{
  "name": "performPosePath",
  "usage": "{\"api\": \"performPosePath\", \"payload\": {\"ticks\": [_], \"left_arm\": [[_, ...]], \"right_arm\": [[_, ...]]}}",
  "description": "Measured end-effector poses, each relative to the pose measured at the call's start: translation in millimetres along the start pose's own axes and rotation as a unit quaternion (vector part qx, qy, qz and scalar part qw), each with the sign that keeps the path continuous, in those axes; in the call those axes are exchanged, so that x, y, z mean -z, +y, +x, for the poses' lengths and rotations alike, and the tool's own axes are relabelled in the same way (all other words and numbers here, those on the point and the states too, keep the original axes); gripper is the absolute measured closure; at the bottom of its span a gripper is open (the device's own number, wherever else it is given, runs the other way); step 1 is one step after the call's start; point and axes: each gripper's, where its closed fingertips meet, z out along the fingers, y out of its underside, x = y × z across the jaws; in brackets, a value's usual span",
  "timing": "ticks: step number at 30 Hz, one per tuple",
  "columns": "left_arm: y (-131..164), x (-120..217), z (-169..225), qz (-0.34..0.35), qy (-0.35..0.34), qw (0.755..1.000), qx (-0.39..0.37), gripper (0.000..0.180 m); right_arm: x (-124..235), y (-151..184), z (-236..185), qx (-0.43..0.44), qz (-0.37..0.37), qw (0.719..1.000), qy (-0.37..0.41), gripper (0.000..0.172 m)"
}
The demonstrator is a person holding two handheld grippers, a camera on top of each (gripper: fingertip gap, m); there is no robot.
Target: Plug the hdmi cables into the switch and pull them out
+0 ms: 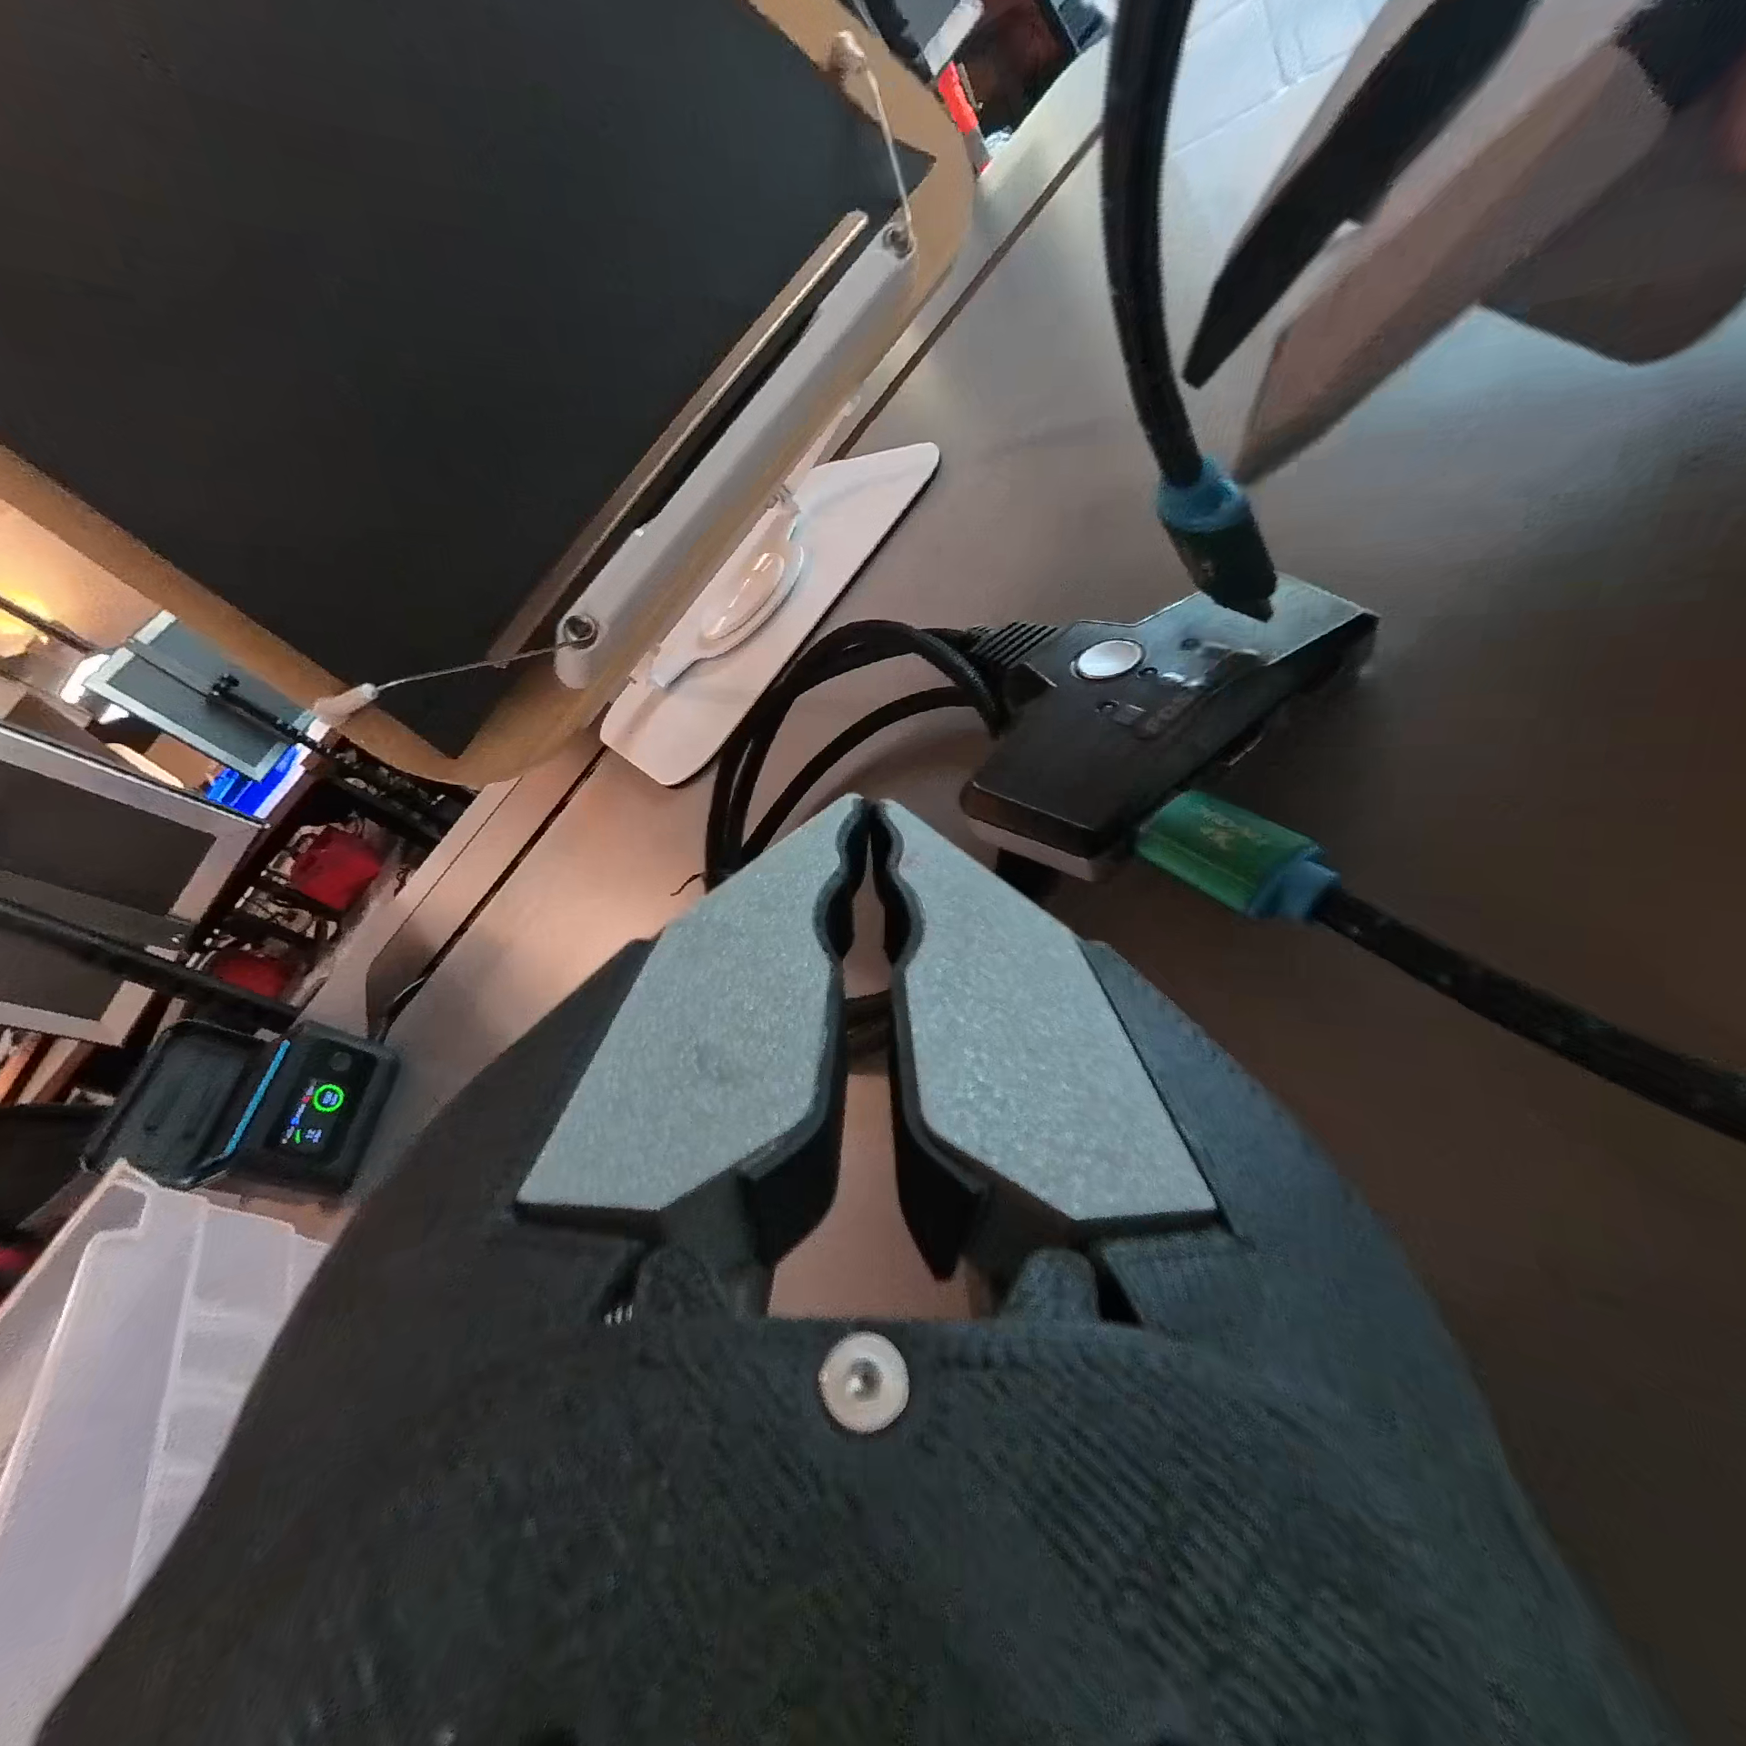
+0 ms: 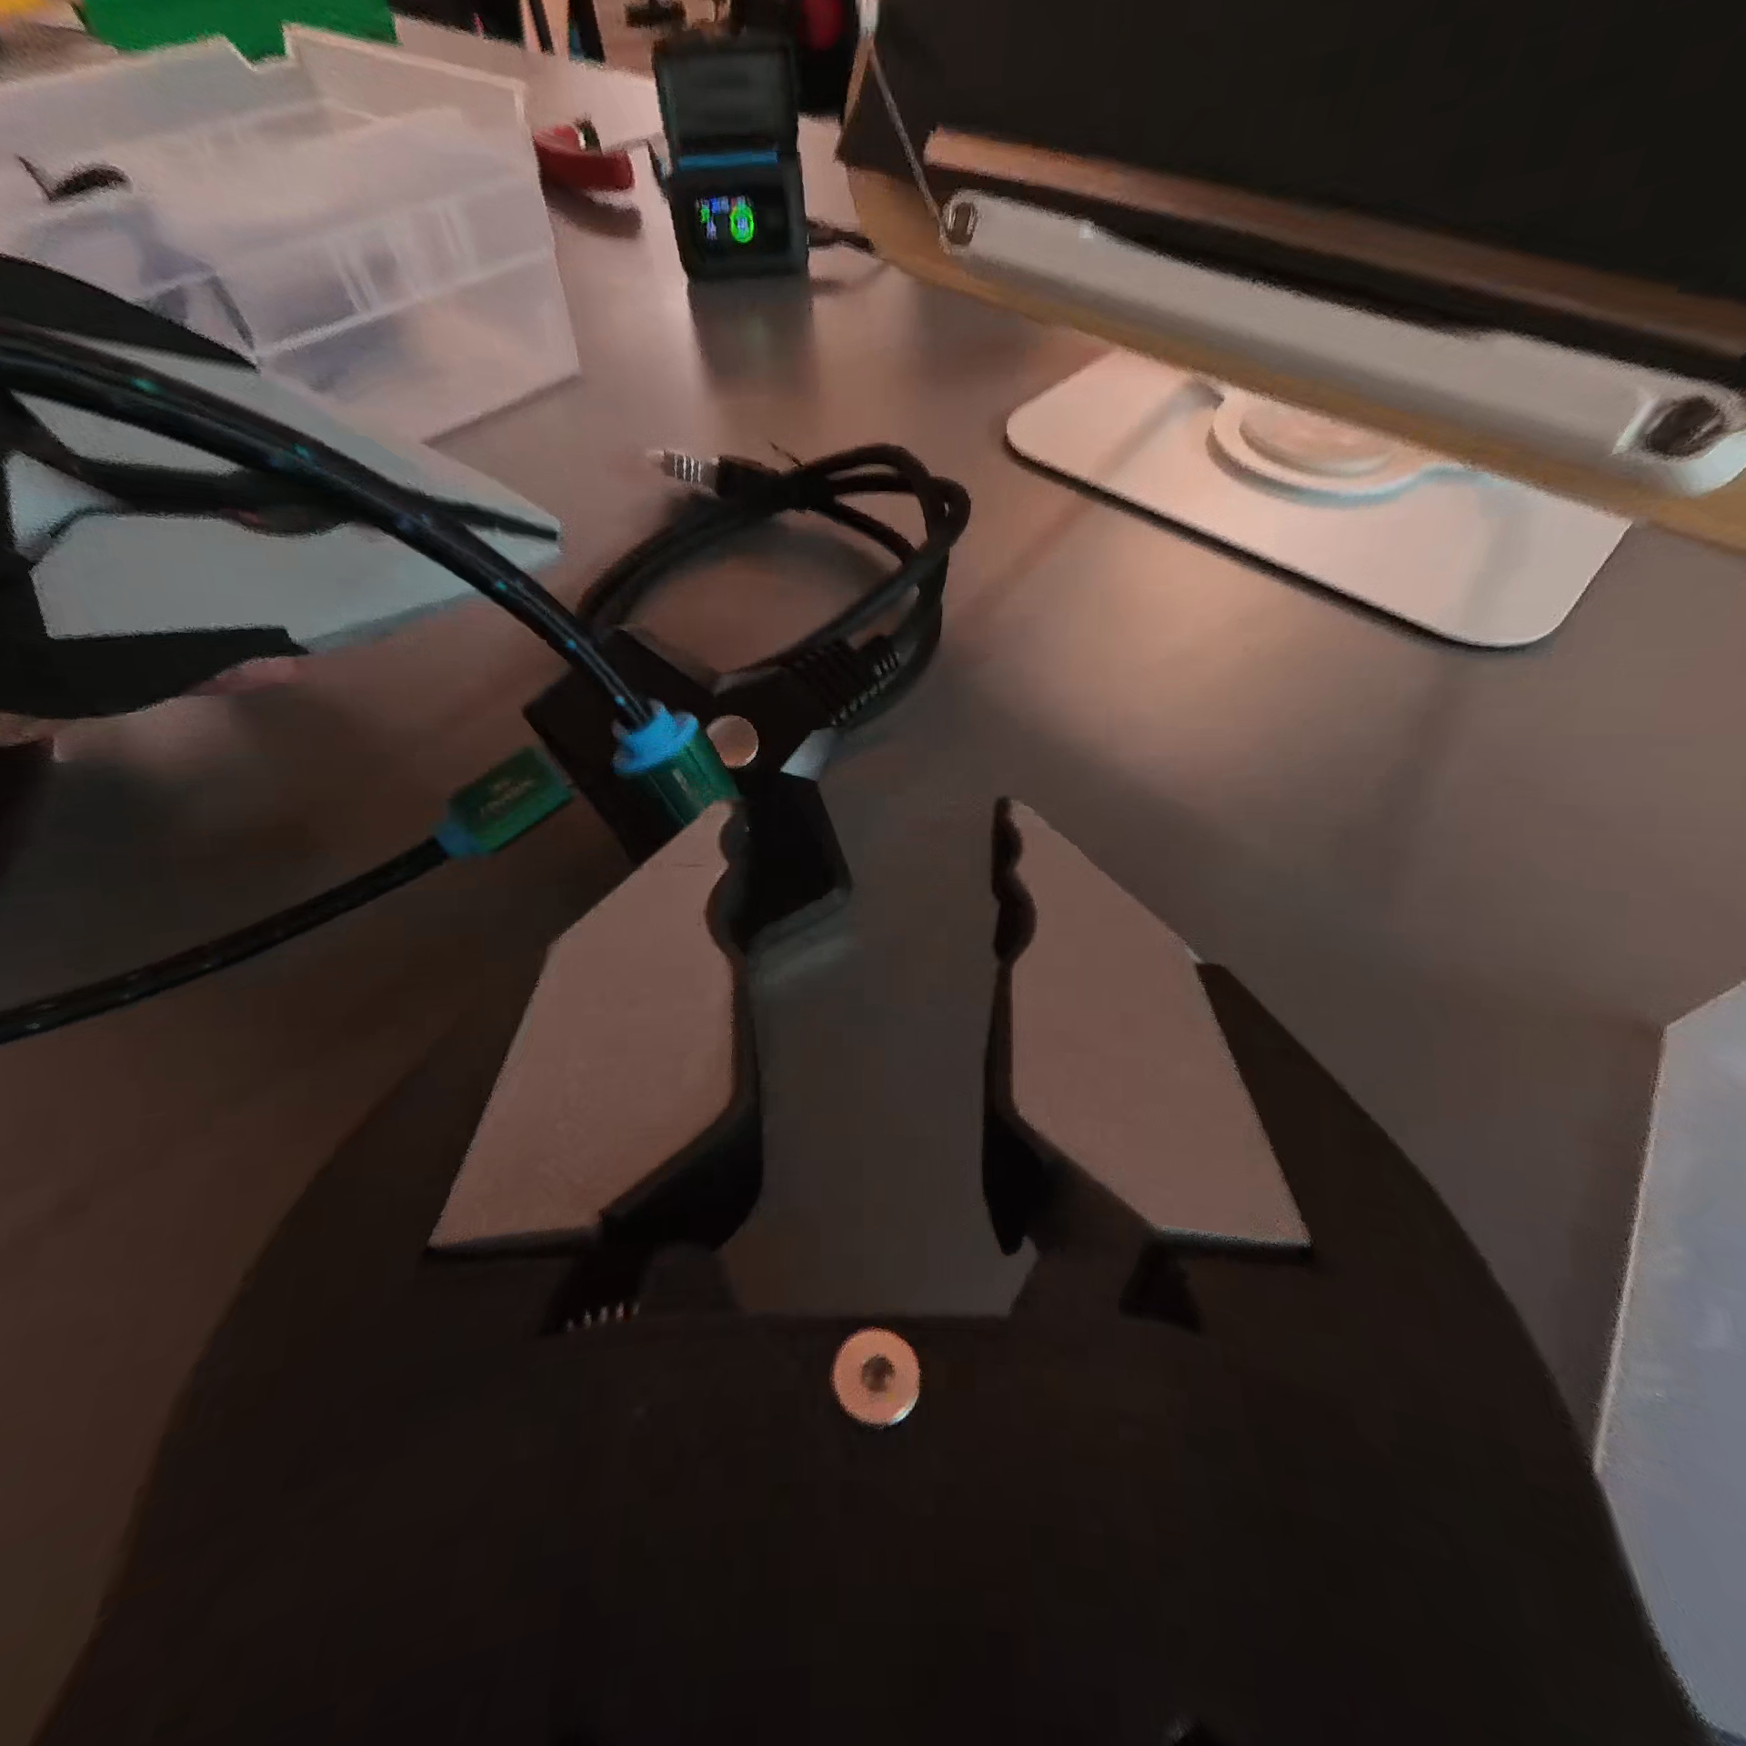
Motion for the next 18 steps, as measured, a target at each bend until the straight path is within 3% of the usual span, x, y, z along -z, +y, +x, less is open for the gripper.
{"api": "performPosePath", "payload": {"ticks": [2, 5, 8, 12, 15, 18], "left_arm": [[2, -1, -2, -0.004, -0.003, 1.0, 0.009, 0.18], [-1, 4, -1, 0.0, -0.002, 0.999, 0.044, 0.18], [-18, 24, 12, 0.02, 0.036, 0.993, 0.115, 0.178], [-33, 68, 4, 0.029, 0.048, 0.989, 0.139, 0.168], [-54, 114, -35, 0.066, 0.042, 0.982, 0.174, 0.165], [-45, 153, -109, 0.052, -0.024, 0.98, 0.19, 0.162]], "right_arm": [[-6, 12, -2, -0.002, -0.046, 0.999, -0.01, 0.108], [-14, 29, -4, 0.001, -0.107, 0.994, -0.014, 0.101], [-13, 27, -3, -0.009, -0.099, 0.995, -0.018, 0.102], [-13, 27, -3, -0.019, -0.098, 0.995, -0.027, 0.104], [-15, 30, -4, -0.005, -0.109, 0.994, -0.02, 0.109], [-15, 29, -4, 0.003, -0.107, 0.994, -0.017, 0.111]]}}
